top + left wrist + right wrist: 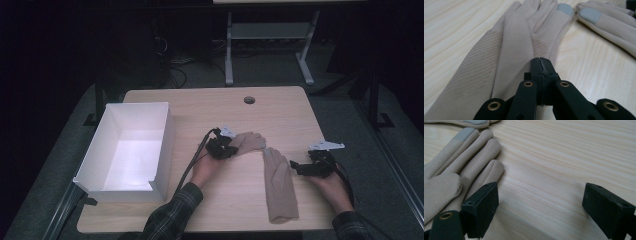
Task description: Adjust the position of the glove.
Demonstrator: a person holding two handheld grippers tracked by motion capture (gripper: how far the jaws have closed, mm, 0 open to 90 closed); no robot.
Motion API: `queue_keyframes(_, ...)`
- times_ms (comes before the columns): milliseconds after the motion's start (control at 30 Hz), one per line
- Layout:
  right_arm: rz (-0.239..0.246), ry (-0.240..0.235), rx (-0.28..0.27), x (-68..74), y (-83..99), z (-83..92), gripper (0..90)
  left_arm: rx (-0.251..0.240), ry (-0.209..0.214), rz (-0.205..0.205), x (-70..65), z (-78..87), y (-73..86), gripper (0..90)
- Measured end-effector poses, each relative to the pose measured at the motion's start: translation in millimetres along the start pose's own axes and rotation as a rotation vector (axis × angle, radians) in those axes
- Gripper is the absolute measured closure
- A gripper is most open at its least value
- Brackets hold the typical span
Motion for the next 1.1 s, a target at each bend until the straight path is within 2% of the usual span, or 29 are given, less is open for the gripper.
queue_keyframes(133,0.0,0.0,0.0,0.0,0.0,0.0,13.2,-0.008,0.006,0.005,3.1,6.1,-1.6,89.5)
queue_keyframes(200,0.0,-0.001,0.0,0.1,0.0,0.0,13.2,-0.029,-0.013,0.011,7.9,18.3,-4.0,89.5)
queue_keyframes(233,0.001,-0.001,0.001,0.1,0.0,0.0,13.2,-0.029,-0.013,0.011,7.9,18.3,-4.0,89.5)
queue_keyframes(267,0.001,-0.001,0.001,0.1,0.0,0.0,13.1,-0.035,-0.035,0.014,13.9,28.4,-4.8,89.5)
queue_keyframes(333,0.002,-0.001,0.001,0.1,0.0,0.1,13.1,-0.035,-0.045,0.018,16.3,31.1,-4.3,89.5)
queue_keyframes(400,0.002,-0.002,0.001,0.1,0.0,0.0,13.1,-0.041,-0.076,0.05,28.3,38.9,0.9,89.5)
queue_keyframes(433,0.002,-0.002,0.001,0.1,0.0,0.0,13.1,-0.041,-0.076,0.05,28.3,38.9,0.9,89.5)
queue_keyframes(500,0.001,-0.002,0.001,0.2,0.0,0.0,13.1,-0.03,-0.111,0.076,38.1,40.9,8.6,89.5)
queue_keyframes(533,0.002,-0.002,0.001,0.1,0.1,0.0,13.1,-0.03,-0.111,0.076,38.1,40.9,8.6,89.5)
queue_keyframes(633,0.002,-0.002,0.001,0.2,0.1,0.1,13.1,0.022,-0.156,0.088,41.3,34.1,19.8,89.5)
queue_keyframes(833,0.003,-0.002,0.001,0.2,0.1,0.1,13.1,0.037,-0.146,0.102,44.2,29.3,26.7,89.5)
queue_keyframes(900,0.002,-0.003,0.002,0.3,0.1,0.2,13.1,0.05,-0.146,0.091,43.0,29.8,26.3,89.5)
queue_keyframes(1100,0.004,-0.004,0.002,0.4,0.2,0.2,13.1,0.059,-0.128,0.109,38.0,32.8,28.0,89.5)
Point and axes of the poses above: each handheld gripper's, and its own axes: z roughly backward along the jaws, y roughly out of its underside, x roughly to its left, the point moved 2 cm from there along -z, roughly forward along the jaws, and after that the axes turned 9 degrees about -z, right-handed, at the moved point
